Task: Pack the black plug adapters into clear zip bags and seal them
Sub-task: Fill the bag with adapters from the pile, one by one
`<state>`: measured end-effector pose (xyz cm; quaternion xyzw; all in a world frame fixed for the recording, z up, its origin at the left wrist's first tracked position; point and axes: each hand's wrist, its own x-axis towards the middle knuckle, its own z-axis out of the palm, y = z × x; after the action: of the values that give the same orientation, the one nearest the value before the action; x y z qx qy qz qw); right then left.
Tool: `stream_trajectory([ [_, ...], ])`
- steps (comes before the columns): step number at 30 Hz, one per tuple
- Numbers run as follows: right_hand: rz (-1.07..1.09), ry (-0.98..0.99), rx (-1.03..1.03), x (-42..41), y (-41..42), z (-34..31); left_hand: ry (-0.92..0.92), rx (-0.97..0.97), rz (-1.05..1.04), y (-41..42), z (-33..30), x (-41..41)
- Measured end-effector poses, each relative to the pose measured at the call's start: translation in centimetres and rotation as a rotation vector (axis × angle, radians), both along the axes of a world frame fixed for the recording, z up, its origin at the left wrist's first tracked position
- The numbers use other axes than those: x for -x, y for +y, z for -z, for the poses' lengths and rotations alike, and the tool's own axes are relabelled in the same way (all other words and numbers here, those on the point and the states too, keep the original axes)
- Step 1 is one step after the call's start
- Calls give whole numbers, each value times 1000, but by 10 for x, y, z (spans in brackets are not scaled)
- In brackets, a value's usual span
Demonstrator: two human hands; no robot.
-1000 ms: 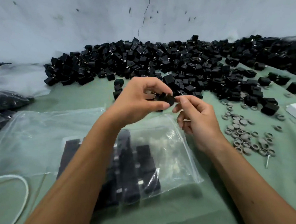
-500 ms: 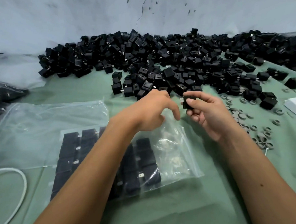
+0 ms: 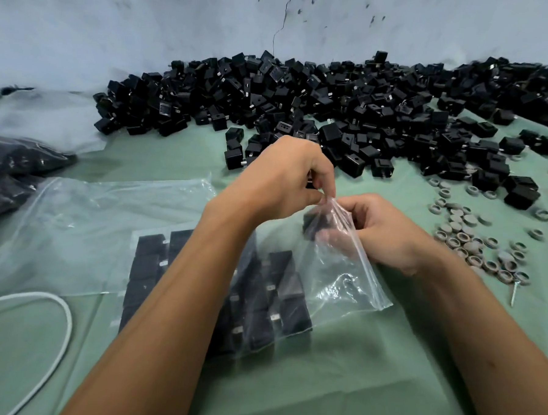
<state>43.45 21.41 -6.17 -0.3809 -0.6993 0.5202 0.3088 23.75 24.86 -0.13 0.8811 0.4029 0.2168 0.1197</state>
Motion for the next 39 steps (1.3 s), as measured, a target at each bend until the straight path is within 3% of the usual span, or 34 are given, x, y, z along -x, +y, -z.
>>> stream_trajectory([
  [3, 41, 2, -91, 14, -4, 1, 1, 0, 2, 1, 1, -1],
  [9, 41, -145, -62, 26, -8, 6, -95, -30, -43, 5, 4, 2],
  [12, 89, -138, -50, 29, -11, 5, -114, -99, -242, 12, 7, 16],
  [16, 160, -178, -61, 32, -10, 10, 46, -29, -473, 19, 14, 44],
  [21, 178, -205, -84, 36, -8, 14, -142, -48, -643, 23, 7, 69],
  [30, 173, -188, -132, 45, -6, 22, -309, -82, -724, 22, 4, 81],
  [39, 108, -232, -146, 47, -23, 5, -318, -72, -717, 23, 7, 77],
])
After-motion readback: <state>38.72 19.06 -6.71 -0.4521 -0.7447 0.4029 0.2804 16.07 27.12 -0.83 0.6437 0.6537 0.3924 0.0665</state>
